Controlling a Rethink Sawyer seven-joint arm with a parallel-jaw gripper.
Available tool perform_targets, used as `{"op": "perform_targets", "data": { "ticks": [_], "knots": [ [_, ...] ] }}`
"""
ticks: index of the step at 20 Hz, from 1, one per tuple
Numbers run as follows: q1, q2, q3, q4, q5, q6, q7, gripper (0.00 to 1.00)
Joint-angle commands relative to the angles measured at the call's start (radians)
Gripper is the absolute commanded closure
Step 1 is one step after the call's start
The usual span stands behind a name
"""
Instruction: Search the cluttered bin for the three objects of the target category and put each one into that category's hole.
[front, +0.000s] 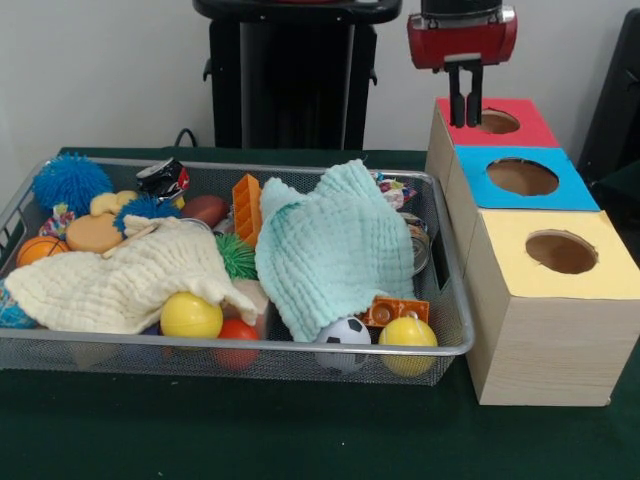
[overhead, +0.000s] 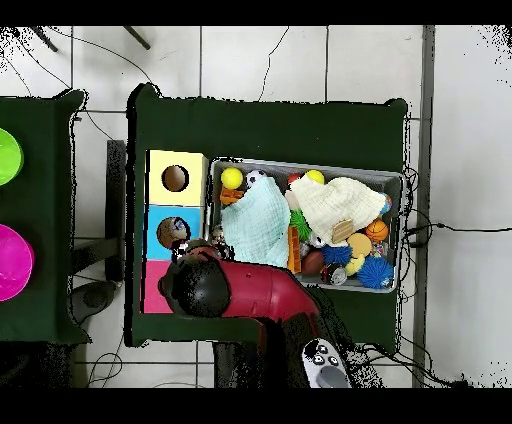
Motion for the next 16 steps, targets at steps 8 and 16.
{"op": "perform_targets", "data": {
  "ticks": [8,16],
  "knots": [
    [-0.067,-0.042,0.007,-0.067,-0.058,0.191,0.017,1.0],
    [-0.188,0.121,0.031,-0.162,-0.208,0.088,-0.11,1.0]
  ]
}}
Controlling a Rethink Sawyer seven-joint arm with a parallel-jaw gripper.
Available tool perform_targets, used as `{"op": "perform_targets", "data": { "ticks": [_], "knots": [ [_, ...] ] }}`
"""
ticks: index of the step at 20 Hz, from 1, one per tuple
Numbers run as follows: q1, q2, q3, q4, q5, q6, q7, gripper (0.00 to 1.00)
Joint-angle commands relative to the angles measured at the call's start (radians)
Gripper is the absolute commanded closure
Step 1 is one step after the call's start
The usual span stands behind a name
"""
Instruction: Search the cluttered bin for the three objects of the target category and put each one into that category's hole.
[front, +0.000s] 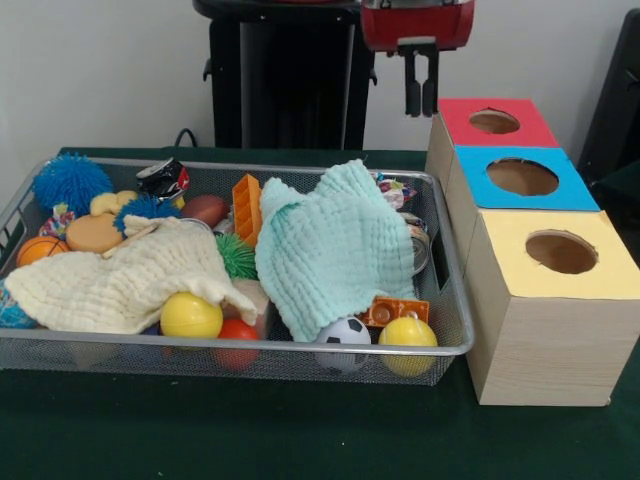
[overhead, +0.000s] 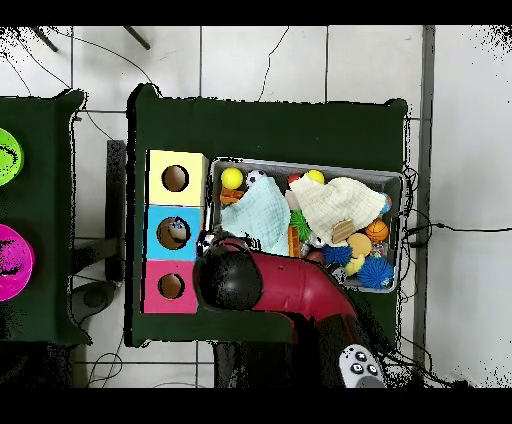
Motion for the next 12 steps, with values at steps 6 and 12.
{"op": "perform_targets", "data": {
  "ticks": [6,12],
  "knots": [
    [-0.155,0.205,0.069,-0.141,-0.241,-0.04,-0.112,1.0],
    [-0.206,0.242,0.11,-0.189,-0.311,-0.019,-0.126,1.0]
  ]
}}
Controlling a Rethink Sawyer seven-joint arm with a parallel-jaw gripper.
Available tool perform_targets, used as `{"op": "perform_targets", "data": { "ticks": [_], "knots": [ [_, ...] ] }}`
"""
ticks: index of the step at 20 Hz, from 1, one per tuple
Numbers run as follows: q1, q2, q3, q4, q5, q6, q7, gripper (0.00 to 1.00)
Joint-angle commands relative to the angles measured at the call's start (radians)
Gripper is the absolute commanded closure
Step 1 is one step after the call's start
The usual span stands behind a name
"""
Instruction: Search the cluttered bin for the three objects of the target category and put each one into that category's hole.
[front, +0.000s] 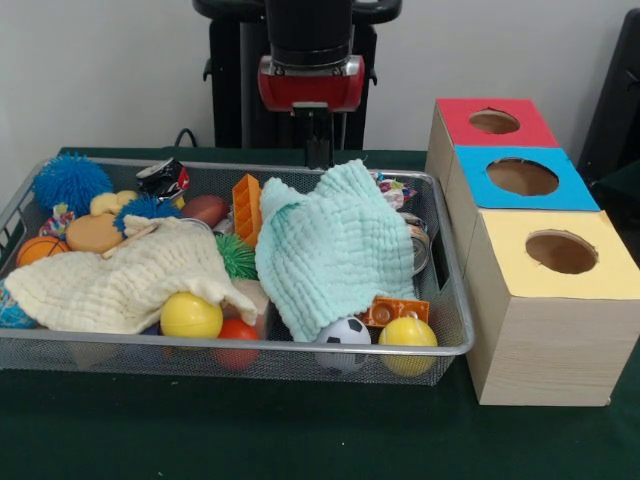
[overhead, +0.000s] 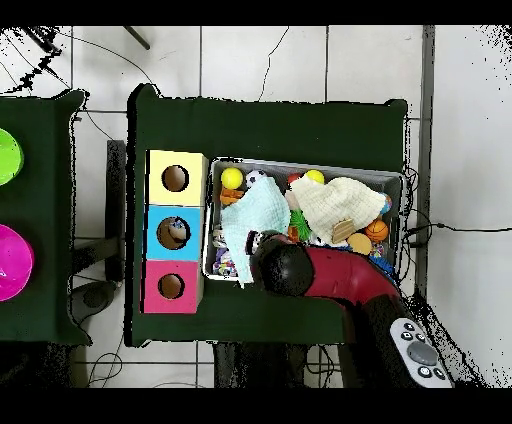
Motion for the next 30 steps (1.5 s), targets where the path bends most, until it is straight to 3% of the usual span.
{"op": "perform_targets", "data": {
  "ticks": [1,9,17,22,25,30],
  "knots": [
    [-0.056,0.076,0.107,-0.114,-0.11,0.005,-0.133,1.0],
    [-0.117,0.077,0.155,-0.176,-0.149,0.126,-0.17,1.0],
    [-0.118,0.081,0.18,-0.186,-0.17,0.138,-0.146,1.0],
    [-0.075,0.117,0.132,-0.308,-0.238,0.219,-0.182,1.0],
    [-0.093,0.158,0.151,-0.341,-0.251,0.221,-0.197,1.0],
    [-0.093,0.204,0.164,-0.317,-0.262,0.164,-0.14,1.0]
  ]
}}
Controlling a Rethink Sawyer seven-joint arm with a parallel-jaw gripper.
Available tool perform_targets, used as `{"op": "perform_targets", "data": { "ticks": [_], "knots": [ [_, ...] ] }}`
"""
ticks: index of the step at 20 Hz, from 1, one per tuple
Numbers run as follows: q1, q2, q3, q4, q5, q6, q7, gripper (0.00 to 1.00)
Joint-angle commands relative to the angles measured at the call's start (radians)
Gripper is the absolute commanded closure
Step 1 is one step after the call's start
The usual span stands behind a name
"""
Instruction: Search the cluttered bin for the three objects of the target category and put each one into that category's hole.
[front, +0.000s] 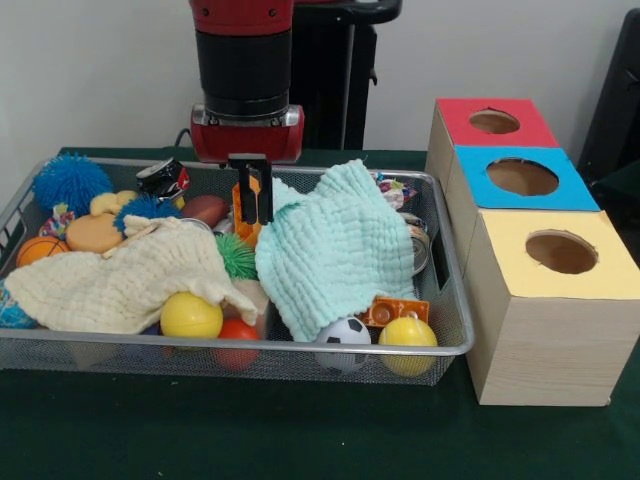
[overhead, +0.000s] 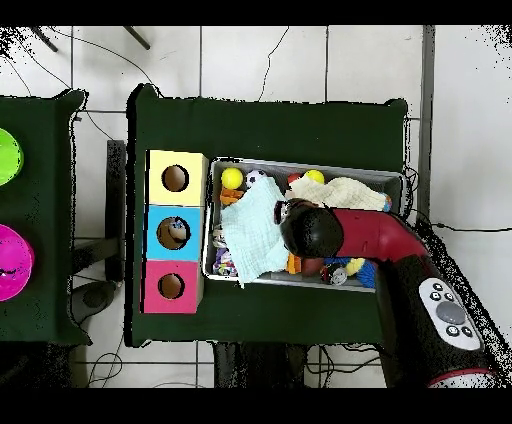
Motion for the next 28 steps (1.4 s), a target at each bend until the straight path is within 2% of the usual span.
{"op": "perform_targets", "data": {
  "ticks": [1,6,11,12,15,22,28],
  "knots": [
    [0.002,0.1,0.073,-0.057,-0.07,0.044,-0.116,1.0],
    [0.046,0.126,0.061,0.012,-0.047,-0.024,0.001,1.0],
    [0.08,0.114,0.028,0.032,-0.044,-0.049,0.052,1.0],
    [0.088,0.112,0.019,0.036,-0.044,-0.051,0.062,0.0],
    [0.09,0.114,0.023,0.035,-0.036,-0.05,0.059,0.0],
    [0.083,0.069,0.024,0.031,-0.02,0.042,0.007,0.0],
    [0.108,0.067,-0.012,0.024,-0.042,0.102,-0.008,0.0]
  ]
}}
